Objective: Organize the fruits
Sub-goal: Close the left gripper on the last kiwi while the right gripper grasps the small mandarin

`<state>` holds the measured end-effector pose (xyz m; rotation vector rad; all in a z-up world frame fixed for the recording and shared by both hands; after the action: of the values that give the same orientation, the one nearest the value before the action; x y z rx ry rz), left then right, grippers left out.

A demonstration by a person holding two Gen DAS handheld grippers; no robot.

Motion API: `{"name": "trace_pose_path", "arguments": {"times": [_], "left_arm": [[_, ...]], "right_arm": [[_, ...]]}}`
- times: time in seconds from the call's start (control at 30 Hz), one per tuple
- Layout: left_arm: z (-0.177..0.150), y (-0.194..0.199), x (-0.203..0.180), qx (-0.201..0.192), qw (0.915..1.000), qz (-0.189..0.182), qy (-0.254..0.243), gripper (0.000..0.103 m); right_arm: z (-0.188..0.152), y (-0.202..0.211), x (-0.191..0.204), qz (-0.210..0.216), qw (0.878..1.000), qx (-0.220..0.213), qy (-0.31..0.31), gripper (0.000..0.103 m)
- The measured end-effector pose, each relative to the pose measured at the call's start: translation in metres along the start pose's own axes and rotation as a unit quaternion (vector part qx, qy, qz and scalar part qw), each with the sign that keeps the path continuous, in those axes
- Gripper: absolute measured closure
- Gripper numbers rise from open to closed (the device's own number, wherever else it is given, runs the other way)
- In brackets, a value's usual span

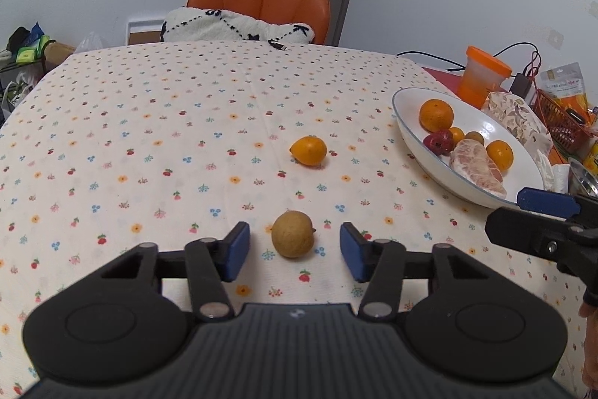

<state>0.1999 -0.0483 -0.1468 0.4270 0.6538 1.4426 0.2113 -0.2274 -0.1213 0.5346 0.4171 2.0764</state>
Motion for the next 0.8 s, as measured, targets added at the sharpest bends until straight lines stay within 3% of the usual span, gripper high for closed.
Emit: {"name": "trace_pose_path", "arguments": {"times": [0.03,0.07,0.1,0.6,0.8], "left_arm": [[0.0,0.0,0.001,0.0,1.0,0.001,-0.001,0.065],[0.0,0.0,0.003,0.002,1.0,0.003,0.0,0.078],[0.001,0.0,0.005,0.004,1.0,0.001,0.004,0.08],[0.012,0.02,0.045,-0.019,0.9989,0.027,0.035,0.08],[0.015,0.023,0.063,-0.026,0.9977,0.041,0.048,0.08]], "right_arm": [[0.0,-0.001,0.001,0.001,1.0,0.0,0.001,0.0],[0.001,-0.003,0.002,0.002,1.0,0.0,0.003,0.0],[0.002,-0.004,0.004,0.004,1.0,0.0,0.004,0.001],[0.012,-0.038,0.04,0.044,0.998,0.007,0.035,0.02],[0.018,-0.052,0.051,0.04,0.998,0.014,0.052,0.029]]}}
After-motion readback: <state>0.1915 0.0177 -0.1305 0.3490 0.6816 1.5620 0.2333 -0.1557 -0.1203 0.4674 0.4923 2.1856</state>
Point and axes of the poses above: each gripper's, at about its wrist camera, not at the fingertips, and y roughly against the way its jaws point, x to its left, z to its top, the point moved 8 cm from there along -y, roughly the way its jaws point, and after that the axes turned 1 degree about -x, right-handed, at the moved point
